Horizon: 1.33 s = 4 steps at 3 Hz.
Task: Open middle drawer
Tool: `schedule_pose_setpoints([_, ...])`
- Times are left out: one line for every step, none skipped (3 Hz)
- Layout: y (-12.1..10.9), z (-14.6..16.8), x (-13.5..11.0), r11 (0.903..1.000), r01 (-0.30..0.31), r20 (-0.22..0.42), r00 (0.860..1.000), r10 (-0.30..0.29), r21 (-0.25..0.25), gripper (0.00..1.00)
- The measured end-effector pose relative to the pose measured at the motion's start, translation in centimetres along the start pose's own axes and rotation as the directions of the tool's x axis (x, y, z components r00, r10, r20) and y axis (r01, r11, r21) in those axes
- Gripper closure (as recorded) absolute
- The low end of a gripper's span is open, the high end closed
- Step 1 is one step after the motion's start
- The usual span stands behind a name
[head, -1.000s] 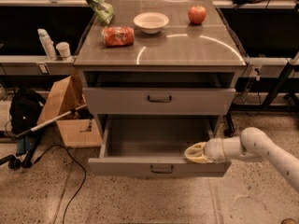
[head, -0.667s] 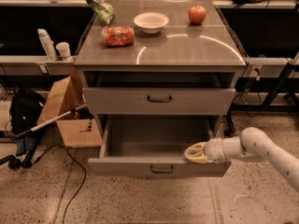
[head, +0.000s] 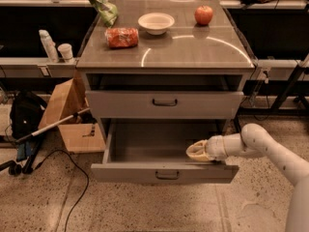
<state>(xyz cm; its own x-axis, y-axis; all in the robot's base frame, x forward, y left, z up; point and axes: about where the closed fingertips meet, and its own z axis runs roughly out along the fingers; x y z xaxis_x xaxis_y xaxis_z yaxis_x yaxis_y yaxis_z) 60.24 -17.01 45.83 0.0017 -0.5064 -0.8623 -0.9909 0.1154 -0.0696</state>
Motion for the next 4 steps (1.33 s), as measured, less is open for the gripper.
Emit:
schedule_pose_setpoints([0.6,0.6,1.1,0.9988,-0.04,0.01,0.999,0.04,-0.028,1.0])
schedule_pose_setpoints([1.9,0.5,1.9,0.9962,-0.074,0.022,0.997,0.076,-0.046,1.0])
schedule_pose_setpoints([1.9,0.5,1.8,0.9962,-0.074,0.022,0.997,0.076,-0.046,1.0])
schedule_pose_setpoints([3.5,-0.3,2.1,0.9931,-0.102,0.041,0.994,0.105,-0.057,1.0])
